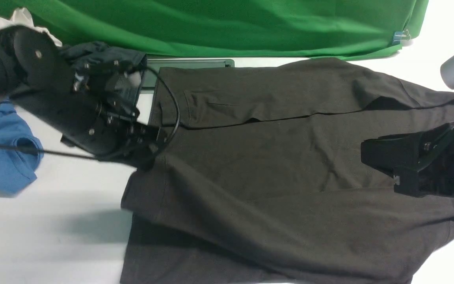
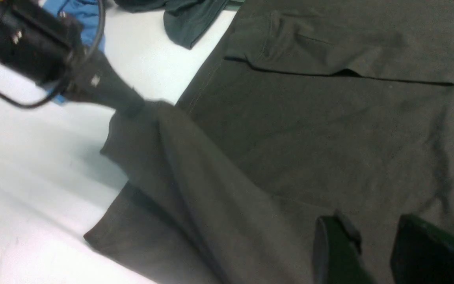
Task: Fold a long-sleeved shirt on a white desktop.
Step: 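Fold the left side of the black T-shirt inward over its body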
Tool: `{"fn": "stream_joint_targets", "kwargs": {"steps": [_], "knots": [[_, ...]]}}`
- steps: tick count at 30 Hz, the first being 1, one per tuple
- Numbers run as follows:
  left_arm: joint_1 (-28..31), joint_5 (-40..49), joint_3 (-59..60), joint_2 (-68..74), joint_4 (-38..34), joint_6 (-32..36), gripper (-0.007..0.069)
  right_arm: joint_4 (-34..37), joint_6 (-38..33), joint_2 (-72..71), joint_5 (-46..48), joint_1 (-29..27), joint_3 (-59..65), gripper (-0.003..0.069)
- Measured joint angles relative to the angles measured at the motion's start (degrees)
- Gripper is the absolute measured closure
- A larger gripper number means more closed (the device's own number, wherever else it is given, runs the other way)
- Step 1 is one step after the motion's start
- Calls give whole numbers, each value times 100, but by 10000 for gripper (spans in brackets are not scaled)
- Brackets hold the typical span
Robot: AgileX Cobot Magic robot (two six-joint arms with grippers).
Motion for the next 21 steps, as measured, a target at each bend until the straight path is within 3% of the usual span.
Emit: {"fn": "stream_joint_targets", "kwargs": {"steps": [6, 12, 16, 19, 21], "knots": [[0, -491, -134, 0, -431, 795, 576, 0, 0, 0, 0, 0, 0, 418], [0, -553, -240, 1, -532, 1008, 576, -136, -143, 0, 79, 0, 0, 412], [0, -495, -481, 1, -508, 1067, 576, -576, 43, 5, 491, -35, -33, 359], [0, -326, -669, 1, -513, 1082, 576, -1084, 81, 218, 1567, -411, -331, 247], [0, -259, -681, 1, -532, 1086, 576, -1191, -66, 389, 1961, -604, -536, 212]]}}
